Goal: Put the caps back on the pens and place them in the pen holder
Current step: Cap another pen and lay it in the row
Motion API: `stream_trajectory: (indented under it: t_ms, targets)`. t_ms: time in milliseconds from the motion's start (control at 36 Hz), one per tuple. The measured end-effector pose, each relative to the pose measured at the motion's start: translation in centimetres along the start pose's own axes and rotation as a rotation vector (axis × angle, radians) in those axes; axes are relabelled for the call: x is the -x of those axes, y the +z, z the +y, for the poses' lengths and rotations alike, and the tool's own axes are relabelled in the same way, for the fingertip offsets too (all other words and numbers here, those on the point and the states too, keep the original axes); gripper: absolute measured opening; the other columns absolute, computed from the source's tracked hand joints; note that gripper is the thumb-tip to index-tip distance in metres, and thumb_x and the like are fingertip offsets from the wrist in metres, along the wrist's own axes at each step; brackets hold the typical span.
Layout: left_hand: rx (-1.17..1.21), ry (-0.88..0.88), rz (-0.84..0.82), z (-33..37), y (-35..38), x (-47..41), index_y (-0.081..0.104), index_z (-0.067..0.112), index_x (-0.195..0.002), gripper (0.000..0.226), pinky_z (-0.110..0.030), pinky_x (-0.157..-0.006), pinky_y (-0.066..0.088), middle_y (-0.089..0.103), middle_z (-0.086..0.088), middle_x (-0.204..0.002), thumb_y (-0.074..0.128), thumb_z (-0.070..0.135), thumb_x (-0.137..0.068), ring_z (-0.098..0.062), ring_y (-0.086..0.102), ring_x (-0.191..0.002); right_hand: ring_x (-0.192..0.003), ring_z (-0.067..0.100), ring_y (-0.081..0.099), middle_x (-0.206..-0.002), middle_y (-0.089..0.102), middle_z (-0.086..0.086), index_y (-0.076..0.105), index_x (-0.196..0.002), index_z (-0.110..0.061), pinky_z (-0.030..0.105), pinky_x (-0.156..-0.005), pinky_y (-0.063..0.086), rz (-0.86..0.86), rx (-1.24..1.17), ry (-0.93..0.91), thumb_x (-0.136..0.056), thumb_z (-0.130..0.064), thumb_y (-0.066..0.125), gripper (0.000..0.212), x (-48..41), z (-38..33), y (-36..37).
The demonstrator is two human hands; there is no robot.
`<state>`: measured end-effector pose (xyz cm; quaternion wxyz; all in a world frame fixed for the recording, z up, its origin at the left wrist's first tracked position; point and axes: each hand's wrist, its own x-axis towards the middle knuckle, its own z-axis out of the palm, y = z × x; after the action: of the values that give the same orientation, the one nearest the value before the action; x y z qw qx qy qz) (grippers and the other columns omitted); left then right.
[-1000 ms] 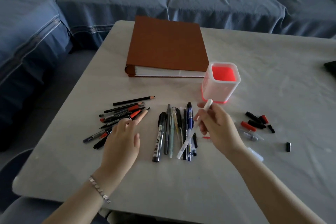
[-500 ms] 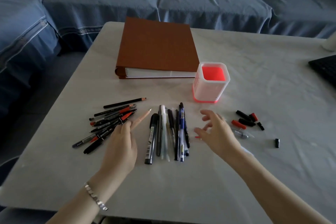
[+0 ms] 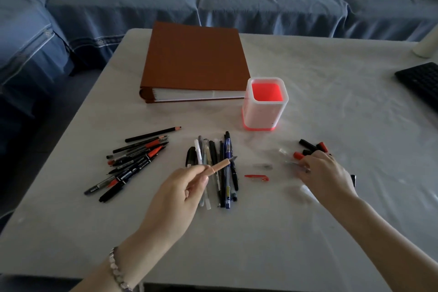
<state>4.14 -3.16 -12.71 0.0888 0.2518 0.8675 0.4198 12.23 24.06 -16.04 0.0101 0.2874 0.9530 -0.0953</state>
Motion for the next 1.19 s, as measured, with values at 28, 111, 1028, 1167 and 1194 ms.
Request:
stream_trajectory:
  t_ms: [28, 111, 1028, 1167, 1194]
  targets:
    - [0.001, 0.007, -0.003, 0.1, -0.1, 0.1, 0.062, 0.030, -0.102, 0.017, -0.014, -0.056, 0.039, 0.055, 0.006, -0.069, 0.050, 0.026, -0.090, -0.009, 0.051, -0.069, -0.098, 0.021, 0.052, -0.096, 0.056, 0.002, 0.065, -0.096, -0.013, 0.027, -0.062, 0.034, -0.003, 0.011, -0.015, -0.087, -0.023, 0.053, 0.018, 0.0, 0.0, 0.0]
    - [-0.020, 0.016, -0.027, 0.0, -0.2, 0.4, 0.061, 0.027, -0.093, 0.011, -0.012, -0.052, 0.036, 0.047, 0.009, -0.060, 0.051, 0.025, -0.090, -0.007, 0.047, -0.060, -0.100, 0.023, 0.052, -0.095, 0.060, 0.003, 0.065, -0.092, -0.009, 0.026, -0.067, 0.032, 0.032, -0.029, -0.058, -0.083, -0.019, 0.057, 0.016, 0.0, -0.2, -0.1]
    - [0.036, 0.176, -0.098, 1.5, -0.9, 0.9, 0.065, 0.027, -0.101, 0.020, -0.006, -0.058, 0.033, 0.055, 0.019, -0.074, 0.055, 0.033, -0.085, 0.001, 0.051, -0.066, -0.054, 0.007, 0.040, -0.057, 0.052, -0.012, 0.060, -0.083, -0.036, 0.020, -0.053, 0.034, -0.302, -0.947, -0.329, -0.090, -0.017, 0.050, 0.023, 4.9, -8.7, -3.7]
    - [0.091, 0.143, -0.152, 1.5, -1.6, 0.5, 0.061, 0.032, -0.103, 0.028, -0.023, -0.059, 0.045, 0.063, 0.004, -0.072, 0.050, 0.049, -0.084, -0.010, 0.058, -0.068, -0.072, 0.000, 0.061, -0.084, 0.067, -0.022, 0.058, -0.083, -0.034, 0.011, -0.064, 0.045, -0.272, -0.950, -0.381, -0.085, -0.019, 0.057, 0.015, 5.1, -9.2, -4.4]
    - [0.111, 0.119, -0.165, 1.6, -1.8, 0.5, 0.063, 0.034, -0.102, 0.026, -0.022, -0.058, 0.044, 0.063, 0.005, -0.071, 0.053, 0.050, -0.084, -0.010, 0.058, -0.066, -0.075, 0.002, 0.063, -0.085, 0.067, -0.022, 0.057, -0.081, -0.034, 0.013, -0.066, 0.047, -0.262, -0.948, -0.391, -0.084, -0.021, 0.058, 0.013, 5.1, -9.3, -4.5]
